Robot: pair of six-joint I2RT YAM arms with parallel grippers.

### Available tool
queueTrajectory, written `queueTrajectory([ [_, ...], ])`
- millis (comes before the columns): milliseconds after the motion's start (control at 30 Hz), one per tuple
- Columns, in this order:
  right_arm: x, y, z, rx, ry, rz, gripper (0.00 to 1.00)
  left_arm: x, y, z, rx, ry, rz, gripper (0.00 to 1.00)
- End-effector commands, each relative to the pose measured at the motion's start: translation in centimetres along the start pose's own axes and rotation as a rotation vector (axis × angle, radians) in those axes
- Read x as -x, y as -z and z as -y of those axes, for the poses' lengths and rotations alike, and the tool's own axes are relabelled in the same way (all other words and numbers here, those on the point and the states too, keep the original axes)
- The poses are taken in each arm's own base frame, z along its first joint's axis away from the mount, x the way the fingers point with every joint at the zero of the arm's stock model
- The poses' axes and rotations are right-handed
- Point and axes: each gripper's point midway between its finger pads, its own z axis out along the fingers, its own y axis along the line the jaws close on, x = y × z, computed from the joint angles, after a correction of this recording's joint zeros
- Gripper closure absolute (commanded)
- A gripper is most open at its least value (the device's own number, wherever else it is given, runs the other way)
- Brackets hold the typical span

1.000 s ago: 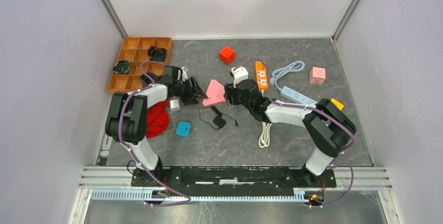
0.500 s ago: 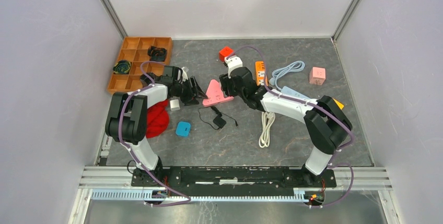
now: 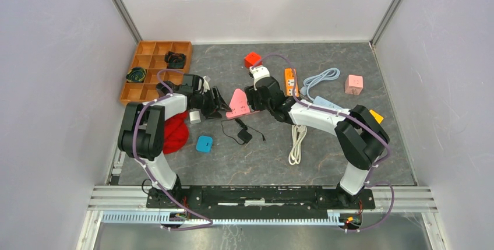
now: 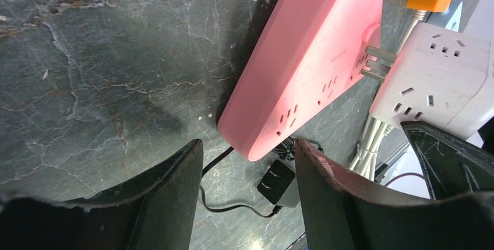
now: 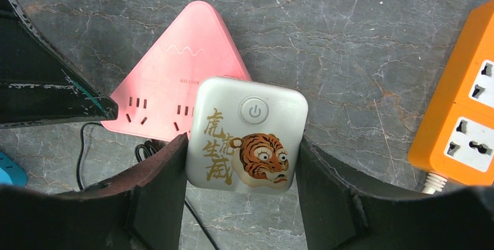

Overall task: Insert the plug
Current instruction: Insert the plug into the socket.

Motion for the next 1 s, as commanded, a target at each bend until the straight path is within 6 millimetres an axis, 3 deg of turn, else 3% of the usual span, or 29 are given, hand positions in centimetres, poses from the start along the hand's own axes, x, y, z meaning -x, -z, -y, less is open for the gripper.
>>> queueTrajectory([
  [0,0.3,0.4,-0.3,0.01,-0.026,0.007,0.71,0.5,-0.1,1.0,-0.027,0.02,-0.009,0.35],
  [633,0.3,2.0,0.0,-0.018,0.0,-0.011,0.73,0.4,-0.2,0.9,-0.026,0.025,-0.024,0.35],
  [967,0.7,1.8,0.6,-0.085,-0.004,-0.058,0.73,0.3,-0.3,0.9,-0.027,0.027,-0.026,0.35],
])
